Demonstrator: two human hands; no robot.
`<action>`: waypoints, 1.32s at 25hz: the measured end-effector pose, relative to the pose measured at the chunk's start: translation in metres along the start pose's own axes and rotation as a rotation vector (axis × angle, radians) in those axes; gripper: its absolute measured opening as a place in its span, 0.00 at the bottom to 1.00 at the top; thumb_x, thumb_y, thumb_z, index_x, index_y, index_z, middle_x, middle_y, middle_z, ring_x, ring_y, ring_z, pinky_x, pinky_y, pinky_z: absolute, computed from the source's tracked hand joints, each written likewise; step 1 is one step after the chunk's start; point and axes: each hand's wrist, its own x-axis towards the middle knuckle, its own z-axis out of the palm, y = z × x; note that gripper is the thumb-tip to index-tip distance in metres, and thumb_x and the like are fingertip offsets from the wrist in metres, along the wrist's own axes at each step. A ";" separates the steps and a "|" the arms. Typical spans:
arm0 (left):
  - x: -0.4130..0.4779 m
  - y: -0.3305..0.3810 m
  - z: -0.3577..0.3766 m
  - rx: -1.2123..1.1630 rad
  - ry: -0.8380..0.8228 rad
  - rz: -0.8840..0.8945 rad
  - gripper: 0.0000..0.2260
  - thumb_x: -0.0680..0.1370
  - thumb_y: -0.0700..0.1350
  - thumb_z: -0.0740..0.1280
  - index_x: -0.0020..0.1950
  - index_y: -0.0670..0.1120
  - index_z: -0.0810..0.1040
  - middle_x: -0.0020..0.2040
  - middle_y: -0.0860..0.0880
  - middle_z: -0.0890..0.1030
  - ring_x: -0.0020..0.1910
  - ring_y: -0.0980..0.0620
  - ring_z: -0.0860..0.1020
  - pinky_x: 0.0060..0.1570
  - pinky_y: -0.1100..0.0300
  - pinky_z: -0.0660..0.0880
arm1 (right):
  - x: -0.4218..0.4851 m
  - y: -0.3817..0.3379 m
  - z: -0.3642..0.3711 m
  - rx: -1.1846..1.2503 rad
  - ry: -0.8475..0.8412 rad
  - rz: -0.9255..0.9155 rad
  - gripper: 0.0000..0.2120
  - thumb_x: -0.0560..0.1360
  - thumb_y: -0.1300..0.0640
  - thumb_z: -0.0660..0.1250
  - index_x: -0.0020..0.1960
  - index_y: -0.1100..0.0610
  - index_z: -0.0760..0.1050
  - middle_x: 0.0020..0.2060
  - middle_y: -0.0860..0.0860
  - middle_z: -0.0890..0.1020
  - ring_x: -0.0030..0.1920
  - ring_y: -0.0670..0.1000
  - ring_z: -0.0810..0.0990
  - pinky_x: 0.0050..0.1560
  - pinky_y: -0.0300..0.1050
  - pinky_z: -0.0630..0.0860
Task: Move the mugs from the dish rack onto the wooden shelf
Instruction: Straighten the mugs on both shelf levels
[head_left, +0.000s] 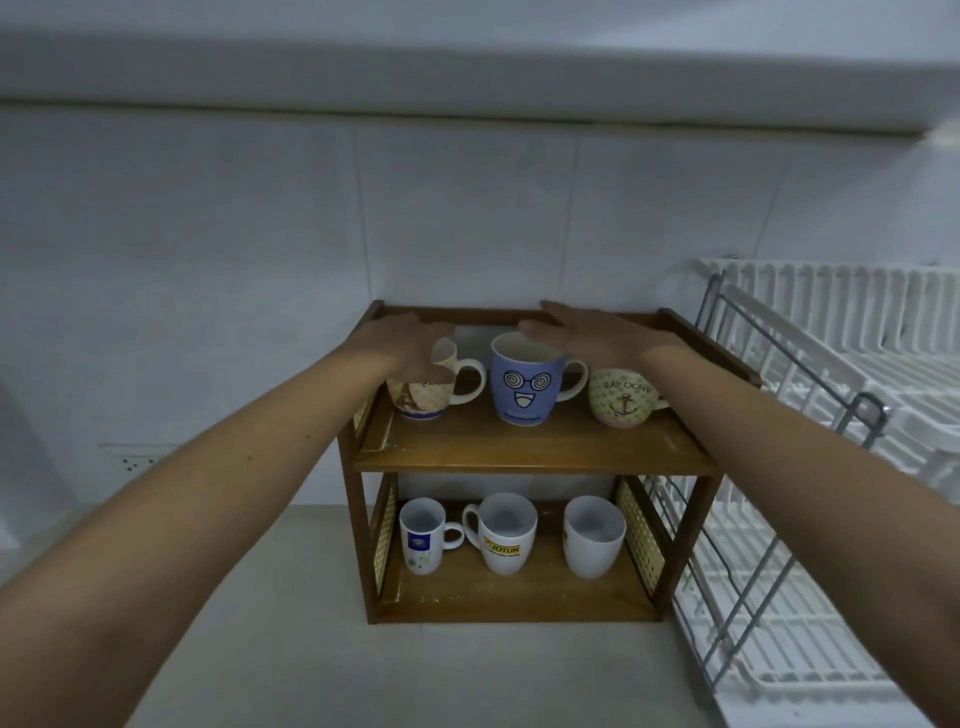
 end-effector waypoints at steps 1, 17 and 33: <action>-0.004 0.000 0.001 -0.018 0.012 0.009 0.34 0.75 0.61 0.63 0.77 0.52 0.55 0.73 0.41 0.66 0.69 0.42 0.68 0.64 0.50 0.70 | -0.004 0.009 -0.007 -0.043 0.053 0.034 0.40 0.73 0.28 0.50 0.76 0.52 0.55 0.75 0.52 0.62 0.73 0.56 0.61 0.69 0.51 0.57; -0.053 0.023 0.035 -0.081 0.021 -0.112 0.38 0.77 0.61 0.60 0.77 0.54 0.39 0.78 0.46 0.37 0.77 0.40 0.43 0.72 0.45 0.55 | -0.038 0.077 0.009 -0.358 -0.053 0.213 0.33 0.80 0.41 0.51 0.77 0.54 0.41 0.77 0.54 0.44 0.75 0.59 0.54 0.72 0.53 0.55; -0.162 0.041 0.154 -0.116 0.478 0.399 0.14 0.74 0.40 0.67 0.59 0.42 0.79 0.53 0.45 0.83 0.52 0.47 0.81 0.50 0.54 0.78 | -0.127 0.005 0.154 -0.276 0.635 -0.590 0.08 0.72 0.58 0.62 0.44 0.58 0.79 0.37 0.53 0.80 0.36 0.55 0.75 0.34 0.46 0.70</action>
